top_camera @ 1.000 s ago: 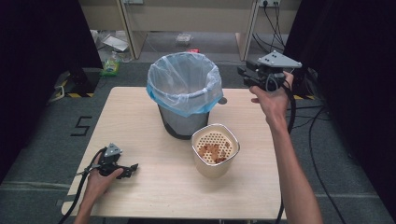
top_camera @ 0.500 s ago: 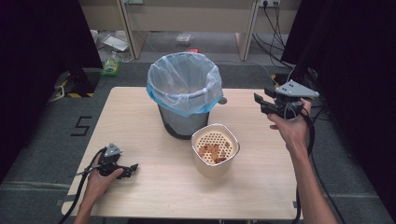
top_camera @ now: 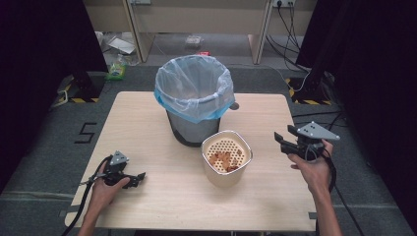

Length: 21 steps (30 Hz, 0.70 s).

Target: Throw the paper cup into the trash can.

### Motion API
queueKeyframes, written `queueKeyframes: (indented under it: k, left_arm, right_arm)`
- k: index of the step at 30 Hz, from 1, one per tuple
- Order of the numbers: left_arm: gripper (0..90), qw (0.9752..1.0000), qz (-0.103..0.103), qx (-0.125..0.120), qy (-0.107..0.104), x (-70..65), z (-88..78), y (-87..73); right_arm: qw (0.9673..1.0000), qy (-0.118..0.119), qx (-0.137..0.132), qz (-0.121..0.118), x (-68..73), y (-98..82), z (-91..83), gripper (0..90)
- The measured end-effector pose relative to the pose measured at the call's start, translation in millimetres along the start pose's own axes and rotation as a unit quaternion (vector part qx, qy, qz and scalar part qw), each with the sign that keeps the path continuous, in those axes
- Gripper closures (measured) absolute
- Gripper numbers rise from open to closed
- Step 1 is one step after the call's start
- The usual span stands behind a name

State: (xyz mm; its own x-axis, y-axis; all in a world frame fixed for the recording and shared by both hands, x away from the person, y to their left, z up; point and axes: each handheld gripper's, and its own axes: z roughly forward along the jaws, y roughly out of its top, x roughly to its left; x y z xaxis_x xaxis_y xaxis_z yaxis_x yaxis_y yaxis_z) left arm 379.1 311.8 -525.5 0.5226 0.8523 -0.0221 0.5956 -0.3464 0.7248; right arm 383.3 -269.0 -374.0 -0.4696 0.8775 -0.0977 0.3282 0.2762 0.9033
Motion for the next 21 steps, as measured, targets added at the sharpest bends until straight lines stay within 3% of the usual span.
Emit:
queueKeyframes:
  k: [9,11,21]
  left_arm:
    - [0.0,1.0000,-0.001,-0.001,0.000,-0.2,0.0,-0.2]
    - [0.0,1.0000,0.000,-0.001,0.001,-0.1,0.0,-0.2]
    - [0.0,1.0000,0.000,-0.001,0.000,-0.1,0.0,-0.2]
  right_arm:
    - [0.9990,0.012,0.042,0.011,20.4,-55.9,7.3,41.1]
    - [0.9974,0.020,0.068,0.005,24.1,-66.8,12.2,40.7]
    - [0.9908,0.037,0.130,0.014,35.9,-104.8,26.4,38.6]
